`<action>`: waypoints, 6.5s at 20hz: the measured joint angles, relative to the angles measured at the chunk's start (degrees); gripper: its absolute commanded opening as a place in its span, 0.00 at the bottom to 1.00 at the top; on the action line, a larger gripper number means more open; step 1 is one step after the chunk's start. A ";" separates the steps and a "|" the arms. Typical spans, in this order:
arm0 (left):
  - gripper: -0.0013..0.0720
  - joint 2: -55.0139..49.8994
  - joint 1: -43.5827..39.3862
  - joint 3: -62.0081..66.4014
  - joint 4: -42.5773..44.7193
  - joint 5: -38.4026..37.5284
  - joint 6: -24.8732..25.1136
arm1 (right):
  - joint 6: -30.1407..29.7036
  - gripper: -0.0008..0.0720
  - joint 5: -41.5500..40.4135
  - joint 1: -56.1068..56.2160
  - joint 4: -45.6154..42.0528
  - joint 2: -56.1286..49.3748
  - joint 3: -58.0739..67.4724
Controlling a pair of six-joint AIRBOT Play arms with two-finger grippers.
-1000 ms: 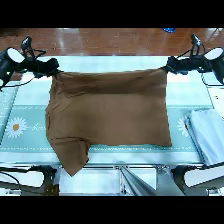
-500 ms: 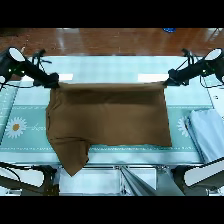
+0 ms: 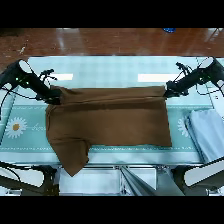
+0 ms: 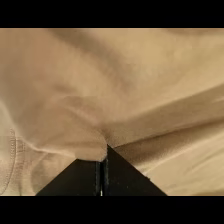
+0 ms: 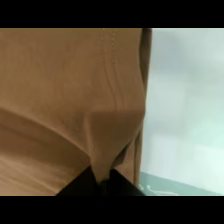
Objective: Fold the shirts.
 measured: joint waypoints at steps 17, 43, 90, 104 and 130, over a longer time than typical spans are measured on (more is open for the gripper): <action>0.72 4.24 3.19 -2.56 1.42 -6.78 -5.07 | 3.04 0.58 2.25 -1.22 -5.46 4.83 -3.23; 0.68 32.65 18.67 -52.43 -9.68 4.09 -6.05 | -11.15 0.58 -21.42 -5.55 34.62 33.48 -38.56; 0.04 23.28 12.96 -23.12 -33.03 5.92 6.03 | -4.98 0.05 -6.03 -8.37 18.16 24.94 -30.25; 0.04 -0.02 11.28 2.56 -35.85 8.55 3.78 | -5.31 0.05 -10.75 -8.15 26.01 9.81 -13.77; 0.71 21.20 15.98 2.64 -12.63 7.76 -7.72 | -1.31 0.58 -16.20 -20.04 13.66 16.57 -19.28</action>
